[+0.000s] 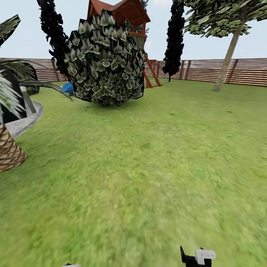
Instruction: Pick up the pesticide atomizer in the garden and spray insectifuge to fully cover both potted plants in the garden.
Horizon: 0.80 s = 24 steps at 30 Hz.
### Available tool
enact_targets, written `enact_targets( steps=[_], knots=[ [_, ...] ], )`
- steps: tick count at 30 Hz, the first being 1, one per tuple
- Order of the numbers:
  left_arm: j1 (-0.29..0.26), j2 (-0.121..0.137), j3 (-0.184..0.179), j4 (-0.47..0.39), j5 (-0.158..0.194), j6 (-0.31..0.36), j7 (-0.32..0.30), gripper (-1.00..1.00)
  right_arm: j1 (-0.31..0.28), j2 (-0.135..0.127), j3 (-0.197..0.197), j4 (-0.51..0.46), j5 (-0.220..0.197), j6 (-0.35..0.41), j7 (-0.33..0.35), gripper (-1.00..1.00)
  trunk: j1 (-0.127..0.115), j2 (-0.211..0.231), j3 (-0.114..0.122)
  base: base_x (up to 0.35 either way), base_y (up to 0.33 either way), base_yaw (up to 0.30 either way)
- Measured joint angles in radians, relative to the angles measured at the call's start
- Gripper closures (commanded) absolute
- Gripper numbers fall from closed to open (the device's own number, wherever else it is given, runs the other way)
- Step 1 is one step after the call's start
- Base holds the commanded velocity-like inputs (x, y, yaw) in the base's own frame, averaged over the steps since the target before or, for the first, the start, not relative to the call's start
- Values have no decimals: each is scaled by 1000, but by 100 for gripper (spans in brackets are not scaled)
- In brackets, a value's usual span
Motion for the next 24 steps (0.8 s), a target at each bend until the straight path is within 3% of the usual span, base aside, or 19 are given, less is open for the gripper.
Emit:
enact_targets(
  steps=[24],
  knots=[
    [0, 0, 0, 0, 0, 0, 0, 100, 0, 1, 1, 0, 0, 0, 0, -100, 0, 0, 0, 338, 0, 0]
  ],
)
